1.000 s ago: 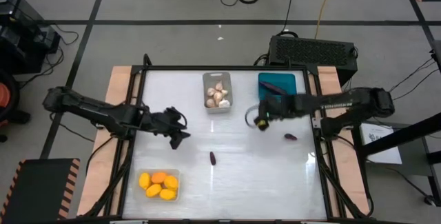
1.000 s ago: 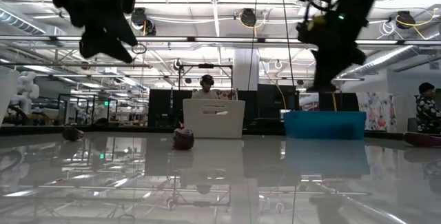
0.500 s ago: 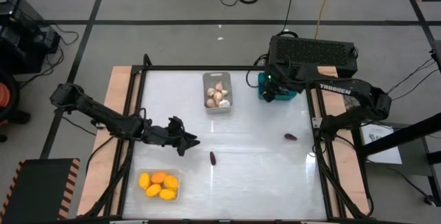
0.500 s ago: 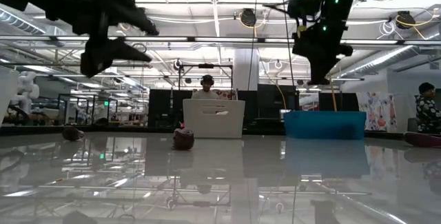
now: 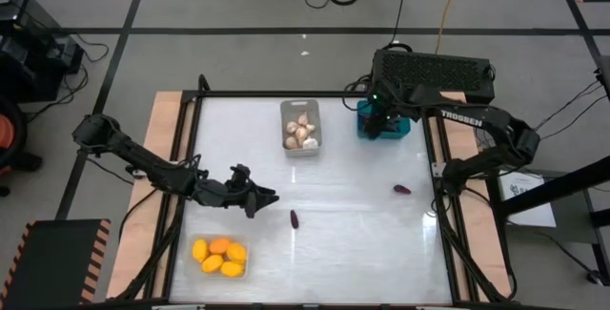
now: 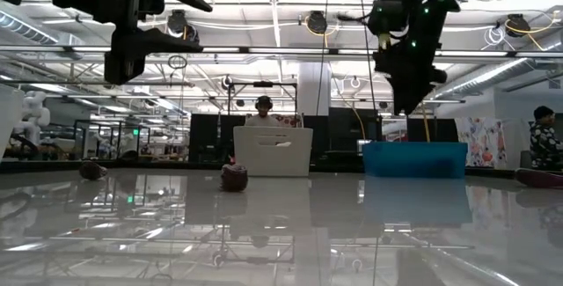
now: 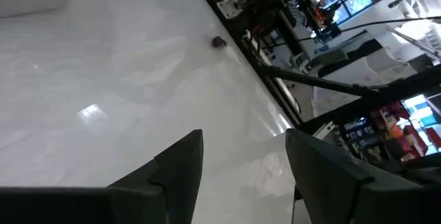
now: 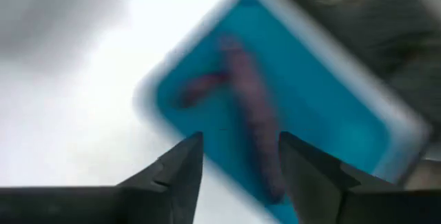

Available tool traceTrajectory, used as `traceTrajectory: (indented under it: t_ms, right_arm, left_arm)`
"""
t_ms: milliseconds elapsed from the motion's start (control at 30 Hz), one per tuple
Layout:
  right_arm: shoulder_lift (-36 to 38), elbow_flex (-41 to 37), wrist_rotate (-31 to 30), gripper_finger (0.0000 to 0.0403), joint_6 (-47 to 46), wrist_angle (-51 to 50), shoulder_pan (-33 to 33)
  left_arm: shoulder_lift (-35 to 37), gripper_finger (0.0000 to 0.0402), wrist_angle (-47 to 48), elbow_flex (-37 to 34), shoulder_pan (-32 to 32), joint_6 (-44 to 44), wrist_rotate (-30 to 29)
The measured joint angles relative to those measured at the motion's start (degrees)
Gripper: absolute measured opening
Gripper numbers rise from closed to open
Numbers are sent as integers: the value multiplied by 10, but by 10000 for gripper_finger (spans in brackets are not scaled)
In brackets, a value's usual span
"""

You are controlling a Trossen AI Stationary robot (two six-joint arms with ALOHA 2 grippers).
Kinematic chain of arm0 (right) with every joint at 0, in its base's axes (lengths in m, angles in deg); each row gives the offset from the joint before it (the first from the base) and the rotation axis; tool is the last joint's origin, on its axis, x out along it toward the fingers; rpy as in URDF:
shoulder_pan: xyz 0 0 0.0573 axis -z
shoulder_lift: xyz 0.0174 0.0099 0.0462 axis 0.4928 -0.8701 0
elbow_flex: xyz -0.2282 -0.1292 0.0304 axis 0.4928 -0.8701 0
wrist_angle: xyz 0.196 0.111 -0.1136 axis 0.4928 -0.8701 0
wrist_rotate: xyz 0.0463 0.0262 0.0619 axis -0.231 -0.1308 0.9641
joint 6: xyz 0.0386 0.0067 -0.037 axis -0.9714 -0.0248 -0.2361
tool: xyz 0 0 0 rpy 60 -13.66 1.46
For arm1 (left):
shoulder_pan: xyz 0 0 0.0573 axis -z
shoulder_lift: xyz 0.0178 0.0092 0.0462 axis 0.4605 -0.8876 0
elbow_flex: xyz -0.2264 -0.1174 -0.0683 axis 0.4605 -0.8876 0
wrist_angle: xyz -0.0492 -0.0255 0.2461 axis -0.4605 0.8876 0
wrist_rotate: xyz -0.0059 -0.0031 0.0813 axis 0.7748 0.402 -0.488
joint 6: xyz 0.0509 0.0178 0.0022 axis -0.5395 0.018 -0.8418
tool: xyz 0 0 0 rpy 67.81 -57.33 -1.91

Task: Sort produce into baskets
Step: Put the egg plant into the blue bin

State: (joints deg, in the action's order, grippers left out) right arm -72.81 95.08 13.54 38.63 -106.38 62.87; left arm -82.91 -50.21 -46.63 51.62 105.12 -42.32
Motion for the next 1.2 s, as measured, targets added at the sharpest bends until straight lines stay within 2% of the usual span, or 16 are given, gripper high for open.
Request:
traceTrajectory:
  t_ms: [67,133,300,433,567,667,767,1000,1200]
  right_arm:
    - [2,0,85,190,-23,20,-16]
    - [2,0,140,199,-54,39,-44]
    - [2,0,149,207,-156,105,-163]
    - [1,0,110,206,-274,172,-271]
    - [-18,0,34,205,-391,234,-372]
    - [-50,1,-10,205,-441,295,-435]
    - [-96,21,-14,205,-451,330,-476]
    - [-233,154,-60,205,-489,295,-527]
    - [-357,295,-63,205,-520,165,-533]
  left_arm:
    - [0,215,5,0,-1,-3,7]
    - [0,215,6,0,-1,-20,19]
    - [0,215,17,0,-10,-77,70]
    - [0,215,53,0,-24,-110,133]
    - [0,215,98,0,-41,-138,188]
    - [0,215,116,0,-53,-170,231]
    - [0,215,124,0,-65,-212,278]
    - [0,215,127,0,-100,-273,341]
    - [0,215,127,0,-114,-275,363]
